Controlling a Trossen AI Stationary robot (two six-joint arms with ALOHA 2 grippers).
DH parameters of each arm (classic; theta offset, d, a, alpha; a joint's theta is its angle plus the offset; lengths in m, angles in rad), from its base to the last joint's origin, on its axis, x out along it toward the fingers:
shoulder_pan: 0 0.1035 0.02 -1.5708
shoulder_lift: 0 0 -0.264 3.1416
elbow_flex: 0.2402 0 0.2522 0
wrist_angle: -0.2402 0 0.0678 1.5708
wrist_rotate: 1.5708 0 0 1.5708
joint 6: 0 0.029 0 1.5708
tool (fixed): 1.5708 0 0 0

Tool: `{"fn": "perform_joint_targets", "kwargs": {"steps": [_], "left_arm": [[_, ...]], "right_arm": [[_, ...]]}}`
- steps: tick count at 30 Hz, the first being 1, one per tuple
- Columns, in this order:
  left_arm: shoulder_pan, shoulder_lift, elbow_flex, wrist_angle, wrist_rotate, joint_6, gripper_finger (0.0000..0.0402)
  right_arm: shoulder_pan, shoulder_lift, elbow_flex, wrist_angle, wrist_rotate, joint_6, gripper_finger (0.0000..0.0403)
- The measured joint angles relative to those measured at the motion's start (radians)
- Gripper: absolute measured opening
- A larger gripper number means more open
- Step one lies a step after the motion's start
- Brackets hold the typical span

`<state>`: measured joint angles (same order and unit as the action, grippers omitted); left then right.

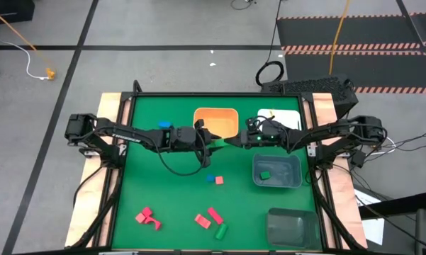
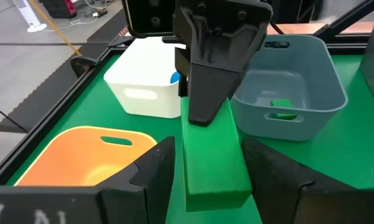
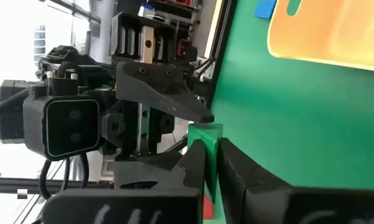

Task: Sort & place blocks by color
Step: Put the top green block into the dark blue bin

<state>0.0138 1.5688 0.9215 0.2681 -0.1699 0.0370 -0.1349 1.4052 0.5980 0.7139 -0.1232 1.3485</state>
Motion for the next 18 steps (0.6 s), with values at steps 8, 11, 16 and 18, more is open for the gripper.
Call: {"fn": "perform_joint_targets", "kwargs": {"steps": [8,11,16,18], "left_arm": [[-0.009,0.000,0.000,-0.005,-0.006,-0.054,0.0172],[-0.011,0.000,0.000,0.002,-0.006,-0.067,0.0166],[-0.015,-0.002,0.000,0.042,-0.021,-0.069,0.0165],[-0.016,-0.002,0.000,0.042,-0.018,-0.069,0.0165]], "right_arm": [[-0.031,0.000,0.000,-0.016,-0.100,0.020,0.0005],[-0.053,-0.009,0.000,-0.054,-0.142,0.019,0.0004],[-0.090,-0.053,-0.002,-0.179,-0.185,-0.009,0.0004],[-0.101,-0.089,-0.002,-0.236,-0.185,-0.030,0.0004]]}}
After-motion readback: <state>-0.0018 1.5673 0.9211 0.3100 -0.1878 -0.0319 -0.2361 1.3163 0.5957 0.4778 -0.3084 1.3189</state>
